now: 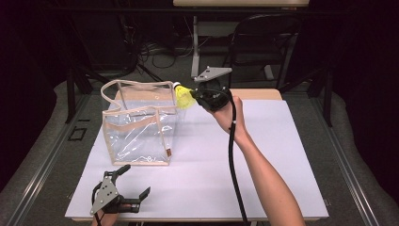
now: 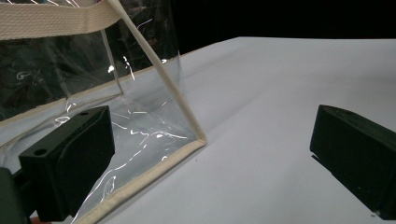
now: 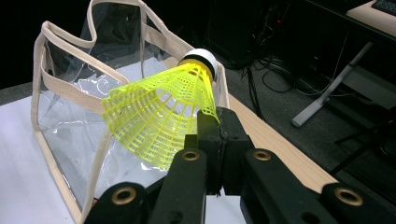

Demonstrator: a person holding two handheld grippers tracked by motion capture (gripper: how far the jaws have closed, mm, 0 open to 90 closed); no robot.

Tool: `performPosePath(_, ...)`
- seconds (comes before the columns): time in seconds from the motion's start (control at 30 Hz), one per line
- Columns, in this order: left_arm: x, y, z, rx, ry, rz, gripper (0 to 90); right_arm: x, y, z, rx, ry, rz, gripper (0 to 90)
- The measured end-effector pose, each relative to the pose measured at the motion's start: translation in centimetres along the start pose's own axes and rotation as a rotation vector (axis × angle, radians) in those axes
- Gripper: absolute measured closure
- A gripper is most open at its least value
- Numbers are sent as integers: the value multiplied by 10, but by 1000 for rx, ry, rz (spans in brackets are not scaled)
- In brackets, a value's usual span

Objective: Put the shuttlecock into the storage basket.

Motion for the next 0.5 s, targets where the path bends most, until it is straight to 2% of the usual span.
performPosePath(0.5,0,0,0,3,-2,-1,0,9,5,-1,-10,-3,-17,896)
Point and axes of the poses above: each handheld gripper's, and its own axes: x roughly forward along the jaws, y roughly out of its top, z roughly to its right, the point moved 8 cm from there along x, roughly forward along the jaws, and after that the axes turned 13 degrees about y, right-handed, at the moved point
